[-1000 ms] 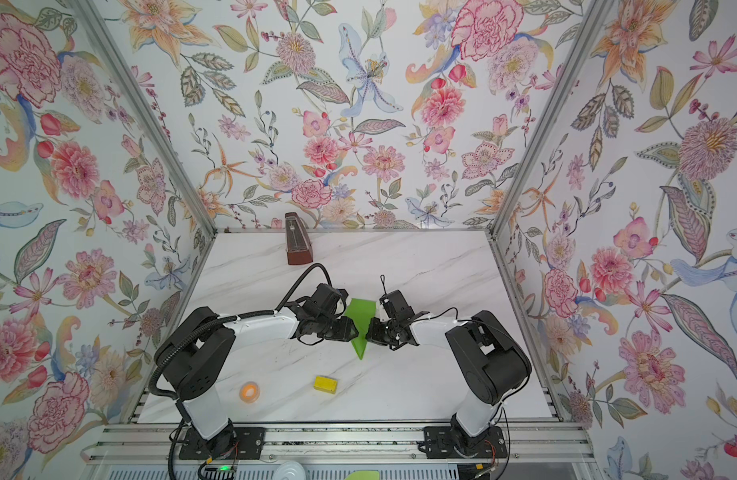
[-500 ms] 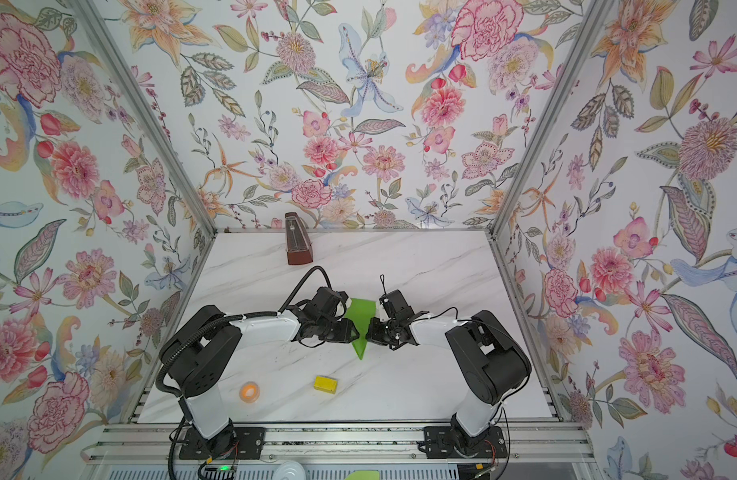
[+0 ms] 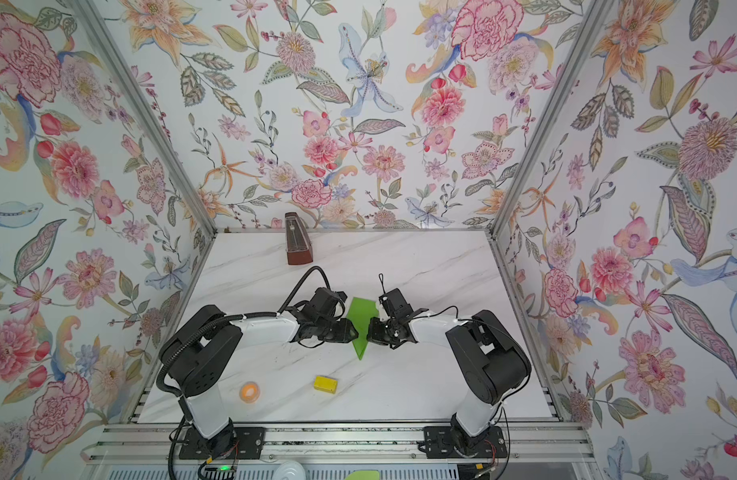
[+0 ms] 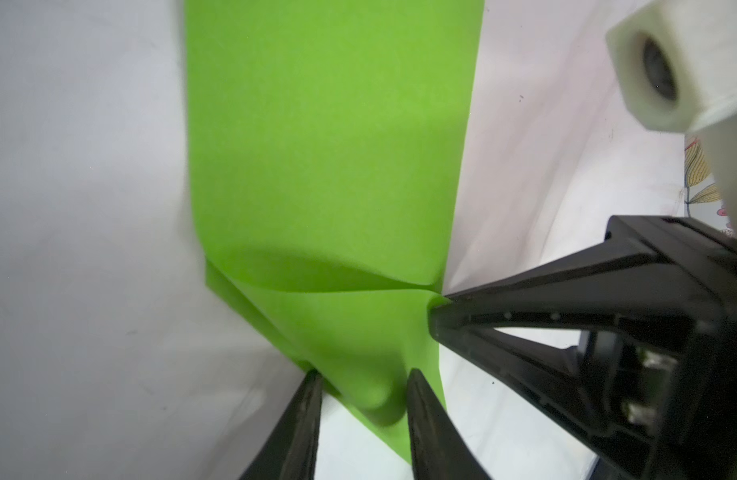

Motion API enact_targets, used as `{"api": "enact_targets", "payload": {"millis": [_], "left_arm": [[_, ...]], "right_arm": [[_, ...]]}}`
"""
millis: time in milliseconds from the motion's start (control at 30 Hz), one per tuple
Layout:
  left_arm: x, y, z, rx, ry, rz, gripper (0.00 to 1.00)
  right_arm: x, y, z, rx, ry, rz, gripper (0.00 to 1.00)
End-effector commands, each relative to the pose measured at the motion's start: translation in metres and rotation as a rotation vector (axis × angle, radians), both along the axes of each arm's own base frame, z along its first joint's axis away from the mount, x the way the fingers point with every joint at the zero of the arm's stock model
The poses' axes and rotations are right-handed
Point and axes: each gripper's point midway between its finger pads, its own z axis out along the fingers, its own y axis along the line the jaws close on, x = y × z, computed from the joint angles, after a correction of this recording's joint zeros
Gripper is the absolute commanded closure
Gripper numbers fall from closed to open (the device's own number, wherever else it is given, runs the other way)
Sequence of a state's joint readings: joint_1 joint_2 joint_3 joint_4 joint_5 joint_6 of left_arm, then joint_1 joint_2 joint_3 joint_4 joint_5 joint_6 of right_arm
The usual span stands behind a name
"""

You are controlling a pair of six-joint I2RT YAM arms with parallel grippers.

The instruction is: Fold a paper plane with a square sheet of paper (fold left side to right side)

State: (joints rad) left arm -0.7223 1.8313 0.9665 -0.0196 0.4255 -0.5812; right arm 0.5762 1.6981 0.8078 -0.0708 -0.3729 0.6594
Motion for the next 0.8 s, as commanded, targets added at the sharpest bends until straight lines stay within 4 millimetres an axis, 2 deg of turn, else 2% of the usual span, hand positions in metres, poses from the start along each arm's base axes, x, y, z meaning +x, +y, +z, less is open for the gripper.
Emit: {"api": "enact_targets", "payload": {"millis": [0,433,767], "left_arm": [[-0.013,0.018,-0.031,0.073,0.076,0.005,0.63],[-0.018,0.022,-0.037,0.086,0.095,0.004,0.63],[-0.018,0.023,-0.038,0.091,0.101,0.003,0.65]], "right_arm": [[0.004,-0.003,0.007,-0.034,-0.022,0.009,1.00],[0.013,-0.004,0.006,-0.036,-0.029,0.013,1.00],[0.008,-0.008,-0.012,-0.064,0.012,0.020,1.00]]}}
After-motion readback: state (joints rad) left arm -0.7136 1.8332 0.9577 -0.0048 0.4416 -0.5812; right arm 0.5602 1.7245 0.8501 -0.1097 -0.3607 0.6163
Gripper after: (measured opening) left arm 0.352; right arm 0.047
